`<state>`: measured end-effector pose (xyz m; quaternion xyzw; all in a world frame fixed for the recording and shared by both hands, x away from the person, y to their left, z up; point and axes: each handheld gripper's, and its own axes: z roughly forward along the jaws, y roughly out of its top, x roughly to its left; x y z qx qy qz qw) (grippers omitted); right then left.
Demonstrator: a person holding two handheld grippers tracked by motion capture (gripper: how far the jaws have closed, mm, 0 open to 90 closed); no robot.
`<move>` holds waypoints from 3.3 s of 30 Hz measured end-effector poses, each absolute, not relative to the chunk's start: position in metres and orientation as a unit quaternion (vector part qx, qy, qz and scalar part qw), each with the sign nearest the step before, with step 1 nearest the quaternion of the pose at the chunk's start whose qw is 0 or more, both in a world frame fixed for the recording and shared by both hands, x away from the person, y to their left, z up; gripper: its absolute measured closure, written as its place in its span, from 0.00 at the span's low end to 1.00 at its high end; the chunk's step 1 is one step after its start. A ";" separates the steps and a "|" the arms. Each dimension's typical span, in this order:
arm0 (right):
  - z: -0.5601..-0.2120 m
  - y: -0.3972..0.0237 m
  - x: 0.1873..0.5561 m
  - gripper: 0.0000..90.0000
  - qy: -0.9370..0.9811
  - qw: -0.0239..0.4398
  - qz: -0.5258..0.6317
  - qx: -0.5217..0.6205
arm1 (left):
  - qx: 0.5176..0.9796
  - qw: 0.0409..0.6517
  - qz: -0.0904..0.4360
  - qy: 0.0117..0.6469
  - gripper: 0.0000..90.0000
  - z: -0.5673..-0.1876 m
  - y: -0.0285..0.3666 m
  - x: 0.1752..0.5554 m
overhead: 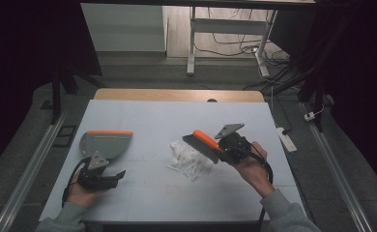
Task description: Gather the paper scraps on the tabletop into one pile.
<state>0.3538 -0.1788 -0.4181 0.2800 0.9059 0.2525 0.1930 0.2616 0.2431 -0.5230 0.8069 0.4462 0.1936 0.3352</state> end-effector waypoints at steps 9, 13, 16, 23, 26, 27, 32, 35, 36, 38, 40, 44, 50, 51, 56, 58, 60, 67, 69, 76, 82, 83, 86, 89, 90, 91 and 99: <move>-0.452 -0.195 0.377 0.75 0.882 0.176 0.213 0.383 | 0.808 0.335 0.194 0.445 0.31 -0.523 0.243 0.262; -0.454 -0.181 0.378 0.75 0.885 0.167 0.221 0.375 | 0.808 0.335 0.194 0.445 0.31 -0.523 0.243 0.262; -0.455 -0.167 0.379 0.75 0.888 0.159 0.227 0.366 | 0.808 0.334 0.194 0.444 0.31 -0.523 0.242 0.262; -0.451 -0.151 0.383 0.75 0.883 0.158 0.264 0.355 | 0.808 0.334 0.193 0.446 0.31 -0.523 0.243 0.261; -0.443 -0.157 0.382 0.75 0.875 0.163 0.278 0.361 | 0.808 0.334 0.193 0.446 0.31 -0.523 0.243 0.261; -0.441 -0.160 0.381 0.75 0.872 0.168 0.282 0.362 | 0.808 0.334 0.194 0.445 0.31 -0.523 0.243 0.261; -0.429 -0.176 0.375 0.75 0.860 0.176 0.303 0.372 | 0.809 0.332 0.193 0.445 0.31 -0.524 0.242 0.262; -0.425 -0.183 0.373 0.75 0.856 0.178 0.311 0.372 | 0.809 0.332 0.194 0.445 0.31 -0.524 0.242 0.262; -0.424 -0.184 0.372 0.75 0.853 0.179 0.316 0.374 | 0.809 0.332 0.194 0.446 0.31 -0.524 0.241 0.262; -0.423 -0.186 0.372 0.75 0.852 0.176 0.323 0.374 | 0.809 0.332 0.194 0.445 0.31 -0.524 0.241 0.262; -0.422 -0.185 0.372 0.75 0.852 0.178 0.324 0.372 | 0.809 0.331 0.194 0.446 0.31 -0.524 0.242 0.262; -0.422 -0.187 0.373 0.75 0.852 0.179 0.322 0.372 | 0.808 0.332 0.193 0.446 0.31 -0.524 0.242 0.262; -0.428 -0.196 0.373 0.75 0.851 0.180 0.315 0.380 | 0.808 0.333 0.195 0.446 0.31 -0.523 0.243 0.261; -0.429 -0.198 0.372 0.75 0.849 0.182 0.316 0.382 | 0.808 0.333 0.195 0.446 0.31 -0.523 0.243 0.261; -0.432 -0.209 0.369 0.75 0.848 0.184 0.318 0.382 | 0.807 0.334 0.196 0.446 0.31 -0.523 0.242 0.261; -0.434 -0.215 0.367 0.75 0.846 0.186 0.320 0.382 | 0.807 0.334 0.196 0.446 0.31 -0.523 0.242 0.261; -0.436 -0.220 0.364 0.75 0.846 0.189 0.324 0.379 | 0.807 0.334 0.196 0.446 0.31 -0.523 0.242 0.261; -0.443 -0.242 0.351 0.75 0.844 0.199 0.328 0.375 | 0.807 0.334 0.198 0.446 0.31 -0.523 0.241 0.261; -0.445 -0.249 0.347 0.75 0.842 0.202 0.331 0.375 | 0.807 0.334 0.198 0.445 0.31 -0.522 0.240 0.261; -0.453 -0.271 0.333 0.75 0.843 0.208 0.336 0.363 | 0.807 0.335 0.201 0.443 0.31 -0.522 0.240 0.260; -0.460 -0.288 0.323 0.75 0.840 0.216 0.333 0.369 | 0.807 0.335 0.201 0.443 0.31 -0.522 0.239 0.260; -0.462 -0.290 0.322 0.75 0.840 0.217 0.332 0.370 | 0.807 0.335 0.202 0.442 0.31 -0.522 0.239 0.260; -0.466 -0.297 0.318 0.75 0.837 0.220 0.335 0.372 | 0.806 0.337 0.203 0.442 0.31 -0.522 0.240 0.260; -0.467 -0.302 0.314 0.75 0.834 0.220 0.340 0.374 | 0.806 0.338 0.203 0.442 0.31 -0.522 0.240 0.260; -0.467 -0.303 0.314 0.75 0.834 0.222 0.341 0.373 | 0.806 0.338 0.203 0.441 0.31 -0.522 0.240 0.260; -0.468 -0.303 0.314 0.75 0.833 0.224 0.342 0.372 | 0.806 0.338 0.203 0.441 0.31 -0.522 0.239 0.260; -0.468 -0.302 0.314 0.75 0.833 0.229 0.348 0.365 | 0.806 0.338 0.205 0.440 0.31 -0.521 0.239 0.259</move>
